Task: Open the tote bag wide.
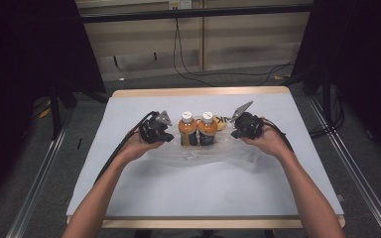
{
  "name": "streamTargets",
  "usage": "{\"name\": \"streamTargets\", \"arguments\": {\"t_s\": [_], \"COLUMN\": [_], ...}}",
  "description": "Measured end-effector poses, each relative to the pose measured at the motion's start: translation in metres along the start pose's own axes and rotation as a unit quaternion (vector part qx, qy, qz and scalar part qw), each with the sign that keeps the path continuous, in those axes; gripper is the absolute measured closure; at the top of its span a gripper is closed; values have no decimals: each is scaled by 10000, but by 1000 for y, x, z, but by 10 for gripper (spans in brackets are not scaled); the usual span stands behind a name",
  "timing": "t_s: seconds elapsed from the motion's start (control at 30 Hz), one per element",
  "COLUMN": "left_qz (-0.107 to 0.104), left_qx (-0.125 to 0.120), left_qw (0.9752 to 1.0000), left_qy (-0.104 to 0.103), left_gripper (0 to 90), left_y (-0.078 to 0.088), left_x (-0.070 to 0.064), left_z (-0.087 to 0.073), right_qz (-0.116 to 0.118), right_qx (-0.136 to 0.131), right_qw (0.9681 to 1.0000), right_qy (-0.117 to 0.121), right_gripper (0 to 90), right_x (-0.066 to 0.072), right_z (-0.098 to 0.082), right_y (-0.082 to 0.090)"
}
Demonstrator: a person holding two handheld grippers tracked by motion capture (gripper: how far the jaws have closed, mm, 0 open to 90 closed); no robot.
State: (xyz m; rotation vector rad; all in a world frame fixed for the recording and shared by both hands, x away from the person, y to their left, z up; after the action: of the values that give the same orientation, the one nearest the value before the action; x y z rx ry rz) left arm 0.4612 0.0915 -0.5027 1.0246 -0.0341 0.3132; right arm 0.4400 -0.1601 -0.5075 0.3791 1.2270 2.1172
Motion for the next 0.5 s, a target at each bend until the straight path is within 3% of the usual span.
{"name": "streamTargets", "arguments": {"t_s": [0.07,0.17,0.23,0.27,0.33,0.37,0.47,0.5], "left_qz": [15,69,106,138,318,414,602,602], "left_qx": [48,365,394,324,547,735,1159,1159], "left_qw": [10000,9993,9991,9990,9978,9964,9913,9913], "left_qy": [33,-15,91,274,208,63,-129,-129], "left_gripper": [875,878,895,900,900,900,900,900], "left_y": [-11,-26,-28,-29,-26,-24,-17,-17], "left_x": [4,10,13,21,26,29,34,34], "left_z": [-1,-9,-12,-17,-23,-27,-39,-39], "right_qz": [66,17,15,58,98,118,-69,-114], "right_qx": [121,484,505,494,524,555,915,1021], "right_qw": [9999,9985,9982,9983,9981,9978,9947,9934], "right_qy": [47,272,313,303,316,350,456,500], "right_gripper": [900,900,900,900,900,900,900,900], "right_x": [7,14,16,16,16,15,9,6], "right_z": [0,-10,-13,-16,-23,-27,-44,-50], "right_y": [-7,-18,-19,-17,-13,-11,0,4]}}
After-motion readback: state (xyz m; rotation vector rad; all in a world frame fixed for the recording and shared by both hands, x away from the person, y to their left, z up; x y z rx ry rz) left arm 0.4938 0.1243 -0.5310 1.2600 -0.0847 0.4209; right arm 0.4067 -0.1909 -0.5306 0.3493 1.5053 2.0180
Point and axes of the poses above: each handheld gripper's, and its own axes: y roughly backward along the jaws, z roughly out of its top, x roughly to its left, the point moved 8 cm from there along -y, roughly forward along the jaws, and after that the axes turned 8 degrees about -y, right-handed, at the moved point
